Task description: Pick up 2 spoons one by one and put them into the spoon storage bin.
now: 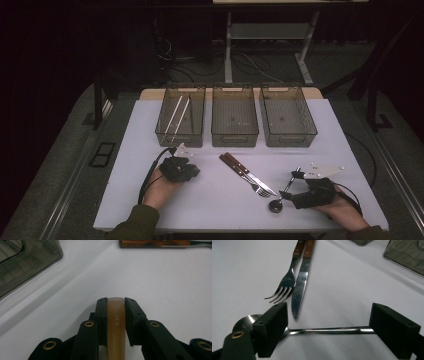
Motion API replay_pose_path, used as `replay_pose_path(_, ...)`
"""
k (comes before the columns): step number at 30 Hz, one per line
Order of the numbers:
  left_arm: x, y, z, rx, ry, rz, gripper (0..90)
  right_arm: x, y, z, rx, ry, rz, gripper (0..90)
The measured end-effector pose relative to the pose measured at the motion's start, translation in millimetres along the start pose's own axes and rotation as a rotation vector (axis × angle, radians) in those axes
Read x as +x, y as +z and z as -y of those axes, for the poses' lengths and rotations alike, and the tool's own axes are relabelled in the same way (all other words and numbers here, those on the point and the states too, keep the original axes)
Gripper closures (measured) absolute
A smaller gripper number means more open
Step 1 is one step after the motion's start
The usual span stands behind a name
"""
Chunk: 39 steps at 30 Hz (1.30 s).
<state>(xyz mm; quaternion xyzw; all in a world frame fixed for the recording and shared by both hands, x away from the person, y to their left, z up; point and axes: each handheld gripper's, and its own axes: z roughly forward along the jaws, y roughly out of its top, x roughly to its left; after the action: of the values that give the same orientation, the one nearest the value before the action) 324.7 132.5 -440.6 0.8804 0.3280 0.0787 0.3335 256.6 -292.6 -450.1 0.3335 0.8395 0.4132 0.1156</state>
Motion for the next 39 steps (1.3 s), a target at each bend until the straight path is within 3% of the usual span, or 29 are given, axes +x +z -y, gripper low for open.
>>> replay_pose_path(12, -0.7, -4.1, -3.6, -0.009, 0.0, 0.008, 73.1, -0.2, 0.4, -0.1, 0.003, 0.0, -0.001, 15.3)
replay_pose_path(17, -0.6, -6.9, -7.6, -0.025, -0.012, 0.031, 73.1, -0.8, -0.1, -0.4, 0.001, -0.001, 0.003, 15.3)
replay_pose_path(30, -0.9, -3.9, -34.2, -0.056, -0.001, 0.075, 73.0, 0.6, -0.2, -0.5, 0.001, -0.013, -0.006, 15.3)
replay_pose_path(39, -2.0, -5.1, -51.6, -0.101, 0.01, 0.095, 72.8, 0.3, 1.3, -0.7, -0.018, 0.015, -0.021, 15.2)
